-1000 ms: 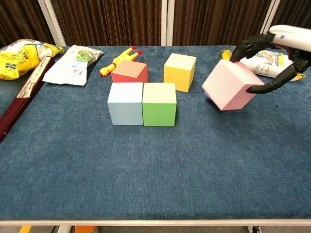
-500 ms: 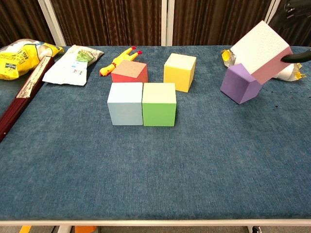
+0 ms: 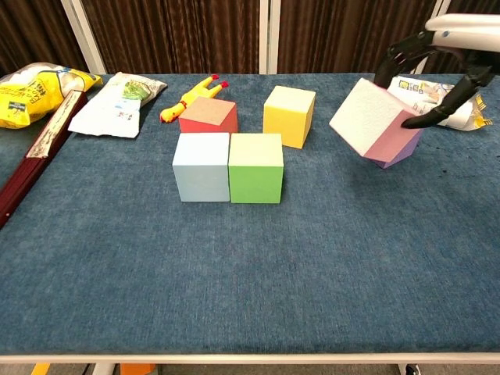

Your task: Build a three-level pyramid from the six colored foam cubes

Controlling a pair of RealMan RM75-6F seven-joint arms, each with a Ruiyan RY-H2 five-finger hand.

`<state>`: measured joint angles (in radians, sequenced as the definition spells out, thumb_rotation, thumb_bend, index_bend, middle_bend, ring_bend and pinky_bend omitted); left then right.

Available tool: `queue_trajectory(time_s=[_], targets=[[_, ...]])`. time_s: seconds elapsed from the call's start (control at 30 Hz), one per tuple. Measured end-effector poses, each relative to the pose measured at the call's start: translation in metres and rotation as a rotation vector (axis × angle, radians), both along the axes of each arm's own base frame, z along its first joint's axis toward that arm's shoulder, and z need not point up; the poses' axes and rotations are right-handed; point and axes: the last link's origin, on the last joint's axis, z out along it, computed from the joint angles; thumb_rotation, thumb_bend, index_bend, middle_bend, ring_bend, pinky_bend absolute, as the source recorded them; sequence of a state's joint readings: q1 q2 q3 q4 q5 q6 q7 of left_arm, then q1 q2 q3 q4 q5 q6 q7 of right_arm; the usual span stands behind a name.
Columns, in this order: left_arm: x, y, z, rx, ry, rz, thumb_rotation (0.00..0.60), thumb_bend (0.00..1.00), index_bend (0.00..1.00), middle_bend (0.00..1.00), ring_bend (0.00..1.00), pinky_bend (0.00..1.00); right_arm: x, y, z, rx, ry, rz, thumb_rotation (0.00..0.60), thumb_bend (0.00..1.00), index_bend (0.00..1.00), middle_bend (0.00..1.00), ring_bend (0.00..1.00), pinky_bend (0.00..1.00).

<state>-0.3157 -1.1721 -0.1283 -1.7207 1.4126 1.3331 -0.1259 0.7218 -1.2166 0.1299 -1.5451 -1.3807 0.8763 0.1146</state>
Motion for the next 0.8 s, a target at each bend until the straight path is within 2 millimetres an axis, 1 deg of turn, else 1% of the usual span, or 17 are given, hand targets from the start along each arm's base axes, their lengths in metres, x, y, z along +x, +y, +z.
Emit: queue_trajectory(time_s=[0.1,0.3,0.4,0.7,0.8], targets=[[-0.001,0.0,0.0,-0.001,-0.002,-0.001,0.6,0.07,0.17,0.17,0.25,0.28,0.009,-0.003,-0.01,0.008,0.016,-0.018,0.6,0.22,0.43,0.47,0.2,0.07],[-0.003,0.0,0.0,-0.001,-0.006,0.001,0.6,0.07,0.17,0.17,0.25,0.28,0.03,-0.003,-0.03,0.02,0.021,-0.026,0.6,0.21,0.4,0.47,0.19,0.06],[-0.004,-0.001,-0.001,-0.001,-0.008,0.002,0.6,0.07,0.17,0.17,0.25,0.28,0.037,-0.002,-0.039,0.021,0.033,-0.028,0.6,0.21,0.39,0.47,0.19,0.06],[-0.006,-0.001,-0.001,-0.004,-0.01,0.003,0.6,0.07,0.17,0.17,0.25,0.28,0.049,0.002,-0.058,0.009,0.079,-0.024,0.6,0.2,0.35,0.47,0.17,0.02],[-0.007,-0.001,0.0,-0.003,-0.012,0.004,0.6,0.07,0.17,0.17,0.25,0.28,0.052,0.004,-0.062,-0.002,0.102,-0.012,0.6,0.2,0.32,0.46,0.16,0.0]])
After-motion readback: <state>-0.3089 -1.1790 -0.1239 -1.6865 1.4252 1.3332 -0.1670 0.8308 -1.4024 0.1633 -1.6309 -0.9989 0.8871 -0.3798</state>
